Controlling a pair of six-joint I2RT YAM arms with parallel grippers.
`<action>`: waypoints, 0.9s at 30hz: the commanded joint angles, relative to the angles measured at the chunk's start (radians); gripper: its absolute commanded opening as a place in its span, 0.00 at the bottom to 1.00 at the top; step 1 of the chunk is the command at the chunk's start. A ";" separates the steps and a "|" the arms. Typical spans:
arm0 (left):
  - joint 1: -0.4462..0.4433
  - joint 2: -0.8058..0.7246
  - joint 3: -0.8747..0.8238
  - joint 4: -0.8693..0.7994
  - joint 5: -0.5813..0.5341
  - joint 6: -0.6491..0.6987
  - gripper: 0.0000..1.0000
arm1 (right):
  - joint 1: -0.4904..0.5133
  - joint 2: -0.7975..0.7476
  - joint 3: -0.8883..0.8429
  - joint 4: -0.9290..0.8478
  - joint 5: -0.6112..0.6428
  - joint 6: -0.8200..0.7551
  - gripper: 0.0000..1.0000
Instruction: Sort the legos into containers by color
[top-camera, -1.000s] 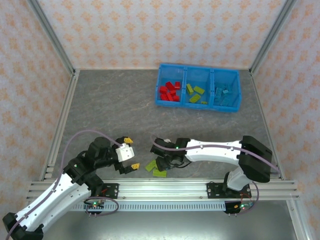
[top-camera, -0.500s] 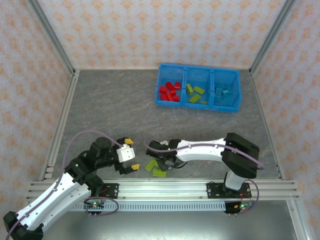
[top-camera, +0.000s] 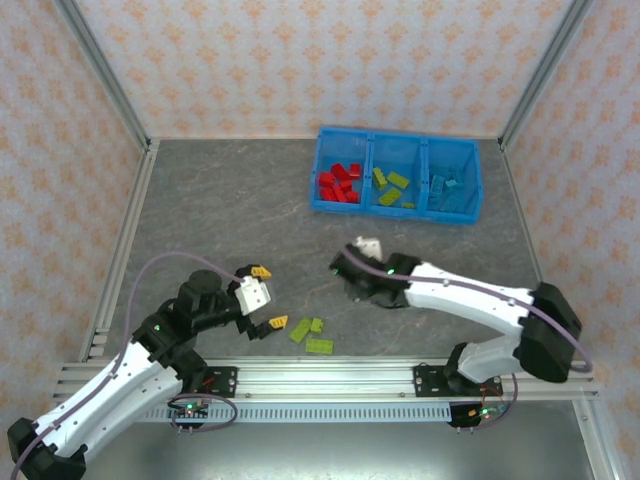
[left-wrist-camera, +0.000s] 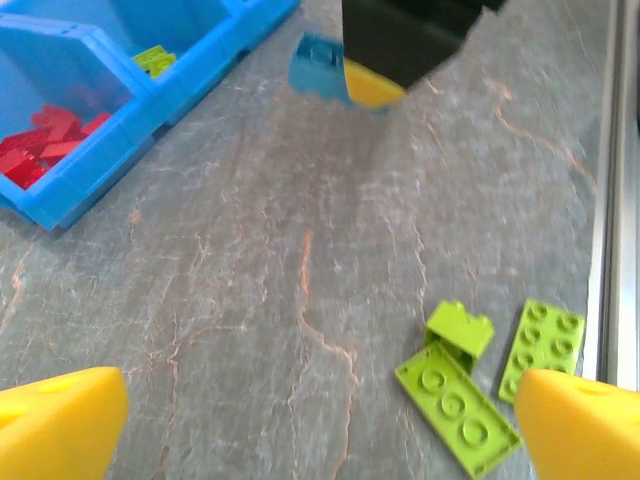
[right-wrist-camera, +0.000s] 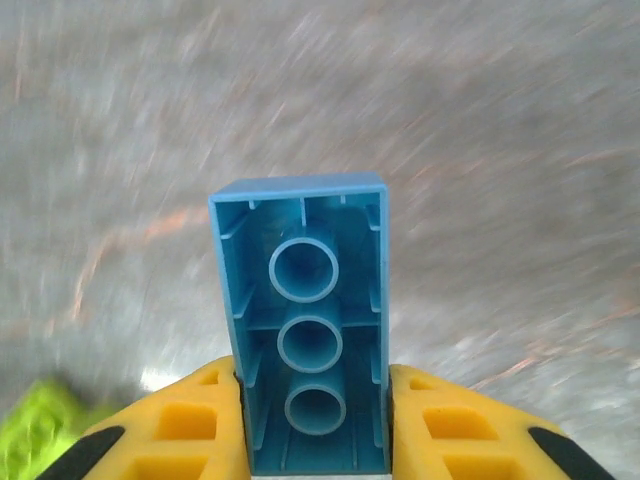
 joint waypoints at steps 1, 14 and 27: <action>0.004 0.081 0.074 0.184 -0.112 -0.284 1.00 | -0.191 -0.098 0.013 -0.034 0.098 -0.059 0.25; 0.004 0.473 0.454 -0.150 -0.271 -0.800 1.00 | -0.934 0.431 0.498 0.061 -0.239 -0.311 0.21; -0.086 0.555 0.468 -0.223 -0.342 -1.052 1.00 | -0.943 0.579 0.792 -0.119 -0.209 -0.274 0.57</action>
